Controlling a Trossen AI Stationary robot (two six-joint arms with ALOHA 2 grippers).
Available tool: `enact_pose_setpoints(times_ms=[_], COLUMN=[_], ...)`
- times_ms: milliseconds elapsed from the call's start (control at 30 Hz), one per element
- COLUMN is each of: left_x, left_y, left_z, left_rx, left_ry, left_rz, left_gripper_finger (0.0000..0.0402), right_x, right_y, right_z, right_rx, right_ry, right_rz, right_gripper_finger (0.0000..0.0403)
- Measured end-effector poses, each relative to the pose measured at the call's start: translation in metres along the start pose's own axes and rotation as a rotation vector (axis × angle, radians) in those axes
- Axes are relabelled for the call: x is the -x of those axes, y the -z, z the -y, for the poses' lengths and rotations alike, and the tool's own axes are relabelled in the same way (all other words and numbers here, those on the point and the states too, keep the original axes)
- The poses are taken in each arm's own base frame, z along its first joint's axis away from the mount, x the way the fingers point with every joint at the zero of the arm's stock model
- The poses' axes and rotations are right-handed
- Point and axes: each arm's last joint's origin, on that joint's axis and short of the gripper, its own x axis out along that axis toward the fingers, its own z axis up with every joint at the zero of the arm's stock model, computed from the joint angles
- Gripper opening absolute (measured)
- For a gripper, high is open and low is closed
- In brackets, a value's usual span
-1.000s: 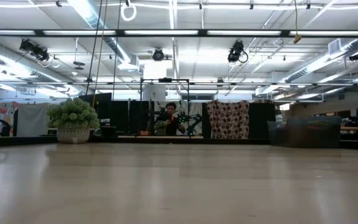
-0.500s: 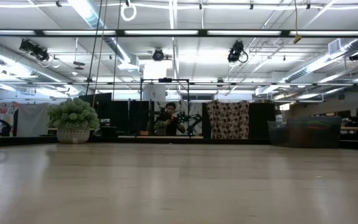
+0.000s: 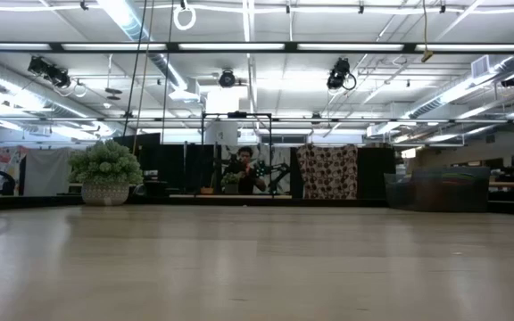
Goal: Nest measuring cups in basket
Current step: Return to Home Position
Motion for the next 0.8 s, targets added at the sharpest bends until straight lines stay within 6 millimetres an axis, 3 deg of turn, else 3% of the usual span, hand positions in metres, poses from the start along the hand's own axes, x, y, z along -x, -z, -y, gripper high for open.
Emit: enact_pose_setpoints(times_ms=[167,333,600,800], left_x=[0.019,0.012,-0.02,-0.062], left_y=[0.035,0.036,0.034,0.038], left_z=[0.011,0.019,0.022,0.014], left_rx=[0.0,-0.01,-0.127,-0.12], left_ry=[-0.016,-0.017,0.067,0.149], left_rz=[0.145,0.104,0.113,0.071], left_gripper_finger=[0.0007,0.0007,0.0007,0.0007], right_x=[-0.004,-0.013,-0.045,-0.074], right_y=[0.02,0.035,0.044,0.051], right_z=[-0.001,0.0,0.004,0.008], right_rx=[-0.007,0.001,0.017,0.051], right_ry=[-0.038,-0.05,-0.119,-0.15], right_rz=[0.12,0.177,0.191,0.247], right_gripper_finger=[0.0001,0.0001,0.0001,0.0001])
